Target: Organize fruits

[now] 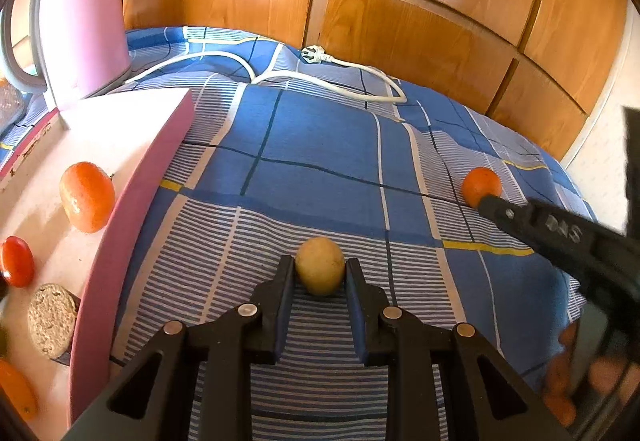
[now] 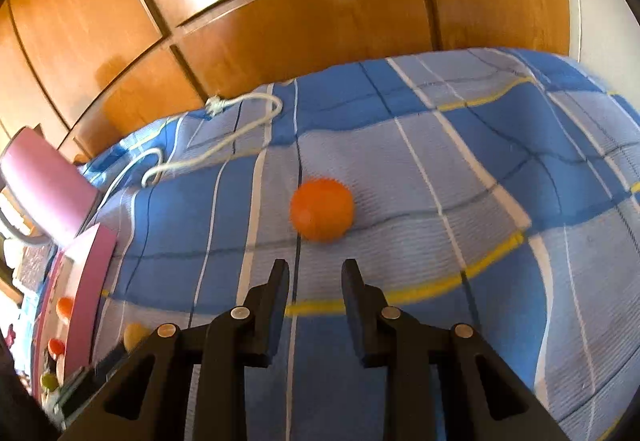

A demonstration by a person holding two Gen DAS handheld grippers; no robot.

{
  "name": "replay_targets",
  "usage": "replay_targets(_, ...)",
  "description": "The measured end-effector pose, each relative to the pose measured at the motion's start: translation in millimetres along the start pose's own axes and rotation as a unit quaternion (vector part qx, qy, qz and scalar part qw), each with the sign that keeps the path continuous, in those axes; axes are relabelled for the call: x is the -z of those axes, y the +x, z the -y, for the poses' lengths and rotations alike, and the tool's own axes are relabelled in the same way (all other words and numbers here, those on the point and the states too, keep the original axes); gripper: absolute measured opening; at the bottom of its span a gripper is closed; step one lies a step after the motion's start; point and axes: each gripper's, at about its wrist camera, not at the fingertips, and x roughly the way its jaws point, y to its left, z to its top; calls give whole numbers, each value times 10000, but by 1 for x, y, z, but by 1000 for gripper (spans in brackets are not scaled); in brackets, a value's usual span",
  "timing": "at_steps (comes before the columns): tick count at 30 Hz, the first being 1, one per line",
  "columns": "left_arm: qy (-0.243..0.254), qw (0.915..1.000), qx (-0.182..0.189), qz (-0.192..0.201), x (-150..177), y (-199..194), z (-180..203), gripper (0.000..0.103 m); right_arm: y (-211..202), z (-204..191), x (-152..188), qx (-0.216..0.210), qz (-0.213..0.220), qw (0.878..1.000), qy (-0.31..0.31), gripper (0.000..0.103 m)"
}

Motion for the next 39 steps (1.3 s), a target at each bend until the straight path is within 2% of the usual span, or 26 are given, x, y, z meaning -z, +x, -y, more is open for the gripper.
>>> replay_targets(4,-41,10000,19,8,0,1,-1,26,16,-6,-12,286,-72,9995,-87,28)
replay_targets(15,-99,9999,14,29,0,0,-1,26,29,-14,-23,109,-234,9995,-207,29)
replay_targets(21,-110,9999,23,36,0,0,-2,26,35,-14,-30,-57,-280,9996,64,29)
replay_targets(25,-108,9999,20,35,0,0,-1,26,38,-15,-29,-59,-203,9998,28,29)
replay_targets(28,-108,9999,20,35,0,0,-1,26,36,-16,-27,-40,-170,9998,-32,25)
replay_targets(29,-110,9999,22,36,0,0,-1,26,34,-16,-26,-28,-163,9998,-67,21)
replay_targets(30,-112,9999,24,37,0,0,-1,26,33,-15,-25,-33,-177,9998,-77,12)
replay_targets(35,-148,9999,61,43,-1,-1,-2,26,26,-9,-14,-205,-312,9993,-54,10)
replay_targets(37,-174,9998,84,44,-1,-1,-3,26,21,-6,-13,-251,-285,9993,4,15)
replay_targets(39,-177,9998,80,46,-2,-1,-3,26,16,-2,-17,-267,-151,9995,85,30)
